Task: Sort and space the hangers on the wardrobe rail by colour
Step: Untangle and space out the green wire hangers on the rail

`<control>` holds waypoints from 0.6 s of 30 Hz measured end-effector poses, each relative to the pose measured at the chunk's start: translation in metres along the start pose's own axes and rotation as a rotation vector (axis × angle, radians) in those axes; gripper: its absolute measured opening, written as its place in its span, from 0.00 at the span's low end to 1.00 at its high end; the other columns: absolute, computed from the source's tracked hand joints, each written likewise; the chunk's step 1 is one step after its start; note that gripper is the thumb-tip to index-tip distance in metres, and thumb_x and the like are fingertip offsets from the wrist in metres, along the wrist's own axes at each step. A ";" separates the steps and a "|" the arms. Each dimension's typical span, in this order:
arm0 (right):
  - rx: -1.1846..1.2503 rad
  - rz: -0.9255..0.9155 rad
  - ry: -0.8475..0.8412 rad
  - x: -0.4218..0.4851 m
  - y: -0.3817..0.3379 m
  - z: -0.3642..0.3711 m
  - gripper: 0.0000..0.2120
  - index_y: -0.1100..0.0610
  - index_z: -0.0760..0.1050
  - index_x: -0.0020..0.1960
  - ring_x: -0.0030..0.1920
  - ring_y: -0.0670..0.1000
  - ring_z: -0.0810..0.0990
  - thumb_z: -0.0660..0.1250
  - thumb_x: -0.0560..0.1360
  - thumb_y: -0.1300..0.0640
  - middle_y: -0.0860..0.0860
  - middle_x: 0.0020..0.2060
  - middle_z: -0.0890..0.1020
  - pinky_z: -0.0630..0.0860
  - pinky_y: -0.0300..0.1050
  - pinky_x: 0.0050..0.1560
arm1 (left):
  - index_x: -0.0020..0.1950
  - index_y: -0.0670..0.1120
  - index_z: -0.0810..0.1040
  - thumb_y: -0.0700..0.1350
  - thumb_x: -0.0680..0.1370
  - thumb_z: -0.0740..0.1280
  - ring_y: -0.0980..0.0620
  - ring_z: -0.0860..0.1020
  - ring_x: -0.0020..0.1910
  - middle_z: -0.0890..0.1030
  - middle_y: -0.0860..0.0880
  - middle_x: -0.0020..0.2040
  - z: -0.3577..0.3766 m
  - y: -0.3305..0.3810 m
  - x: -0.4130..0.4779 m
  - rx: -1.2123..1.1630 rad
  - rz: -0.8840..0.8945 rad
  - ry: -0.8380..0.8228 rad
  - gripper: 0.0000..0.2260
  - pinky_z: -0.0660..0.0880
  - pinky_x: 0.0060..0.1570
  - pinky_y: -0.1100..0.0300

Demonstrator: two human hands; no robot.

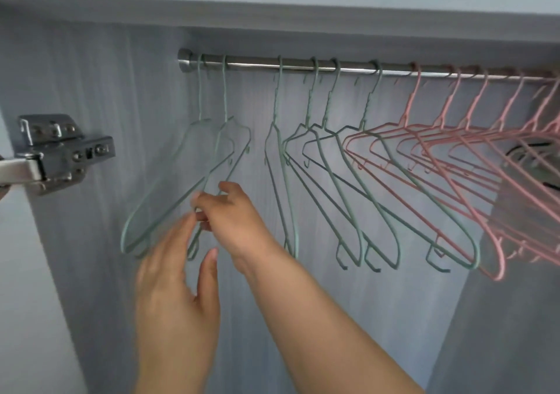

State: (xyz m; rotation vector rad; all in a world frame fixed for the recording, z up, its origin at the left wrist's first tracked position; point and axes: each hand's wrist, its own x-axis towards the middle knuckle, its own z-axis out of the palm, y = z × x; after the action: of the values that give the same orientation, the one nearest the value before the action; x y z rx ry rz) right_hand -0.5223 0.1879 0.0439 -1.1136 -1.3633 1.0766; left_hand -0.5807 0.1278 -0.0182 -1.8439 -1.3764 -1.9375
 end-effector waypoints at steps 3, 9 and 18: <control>0.033 -0.005 -0.008 0.002 0.000 0.004 0.29 0.60 0.55 0.73 0.55 0.54 0.79 0.61 0.76 0.54 0.49 0.43 0.79 0.72 0.52 0.65 | 0.64 0.41 0.70 0.42 0.75 0.63 0.46 0.75 0.54 0.75 0.49 0.58 0.008 -0.006 0.006 0.010 -0.042 -0.077 0.18 0.66 0.55 0.62; 0.239 0.001 -0.025 0.007 0.006 0.016 0.30 0.60 0.61 0.71 0.54 0.50 0.77 0.68 0.73 0.55 0.53 0.52 0.78 0.72 0.50 0.66 | 0.62 0.41 0.73 0.46 0.73 0.56 0.42 0.77 0.49 0.78 0.40 0.57 0.001 -0.011 0.008 0.104 -0.034 -0.044 0.20 0.63 0.53 0.59; 0.162 0.008 -0.056 0.017 0.009 0.040 0.27 0.61 0.60 0.69 0.45 0.45 0.77 0.65 0.75 0.55 0.52 0.50 0.78 0.73 0.28 0.37 | 0.60 0.39 0.74 0.35 0.72 0.67 0.42 0.80 0.37 0.80 0.37 0.52 -0.020 -0.034 0.025 0.161 -0.169 -0.109 0.16 0.67 0.37 0.65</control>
State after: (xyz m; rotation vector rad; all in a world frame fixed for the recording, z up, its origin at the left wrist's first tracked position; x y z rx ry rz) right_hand -0.5622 0.2051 0.0351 -0.9773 -1.2916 1.2092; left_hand -0.6229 0.1457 -0.0113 -1.8360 -1.7184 -1.7602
